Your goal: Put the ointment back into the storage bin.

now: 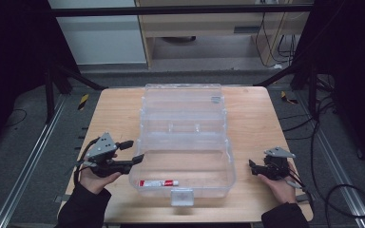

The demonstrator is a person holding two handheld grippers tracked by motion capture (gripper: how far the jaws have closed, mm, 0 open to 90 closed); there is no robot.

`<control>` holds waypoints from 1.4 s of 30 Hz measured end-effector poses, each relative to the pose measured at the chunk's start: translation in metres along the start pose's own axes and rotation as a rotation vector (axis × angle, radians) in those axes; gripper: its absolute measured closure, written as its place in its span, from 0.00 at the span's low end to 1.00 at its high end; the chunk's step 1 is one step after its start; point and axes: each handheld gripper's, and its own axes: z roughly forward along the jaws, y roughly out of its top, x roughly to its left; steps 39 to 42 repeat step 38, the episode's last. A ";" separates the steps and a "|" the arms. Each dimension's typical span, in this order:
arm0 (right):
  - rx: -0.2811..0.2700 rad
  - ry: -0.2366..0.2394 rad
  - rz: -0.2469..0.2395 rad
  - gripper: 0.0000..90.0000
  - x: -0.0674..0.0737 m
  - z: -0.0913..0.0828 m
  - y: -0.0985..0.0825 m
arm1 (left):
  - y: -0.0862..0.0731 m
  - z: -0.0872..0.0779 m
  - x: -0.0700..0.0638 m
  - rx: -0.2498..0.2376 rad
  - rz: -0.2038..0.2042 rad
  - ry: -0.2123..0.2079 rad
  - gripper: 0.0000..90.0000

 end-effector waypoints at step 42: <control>-0.045 -0.015 0.043 0.15 -0.007 -0.005 0.001 | -0.102 -0.017 0.069 0.155 -0.287 0.444 0.32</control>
